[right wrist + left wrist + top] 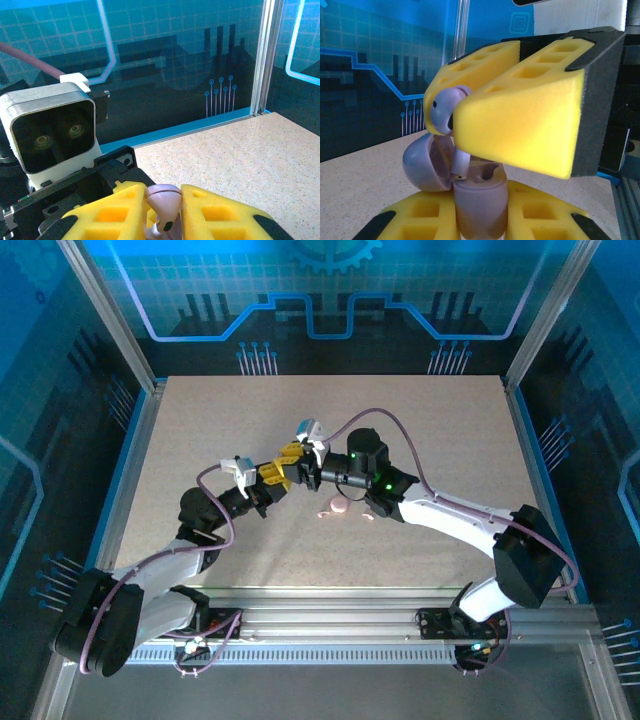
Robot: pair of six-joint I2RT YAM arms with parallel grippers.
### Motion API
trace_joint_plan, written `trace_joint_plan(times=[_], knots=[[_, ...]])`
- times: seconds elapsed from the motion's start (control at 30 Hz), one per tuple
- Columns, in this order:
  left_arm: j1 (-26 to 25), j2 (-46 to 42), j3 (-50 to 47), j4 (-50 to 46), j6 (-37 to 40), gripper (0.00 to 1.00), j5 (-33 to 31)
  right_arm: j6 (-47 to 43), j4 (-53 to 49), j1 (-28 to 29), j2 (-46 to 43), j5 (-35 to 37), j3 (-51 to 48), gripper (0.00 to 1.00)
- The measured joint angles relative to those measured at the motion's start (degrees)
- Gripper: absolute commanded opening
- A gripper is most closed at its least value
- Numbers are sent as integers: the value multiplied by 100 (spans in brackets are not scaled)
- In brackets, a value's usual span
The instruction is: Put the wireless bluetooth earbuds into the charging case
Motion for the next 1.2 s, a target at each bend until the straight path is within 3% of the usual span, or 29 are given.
trace_joint_plan(times=[0.57,1.2], knots=[[0,-374,94,-555,621,12,28,-17,-549,-2,-374,-44,-50,21],[0,-409,96,-765,750,12,68,308,-557,-50,-280,-136,-57,22]])
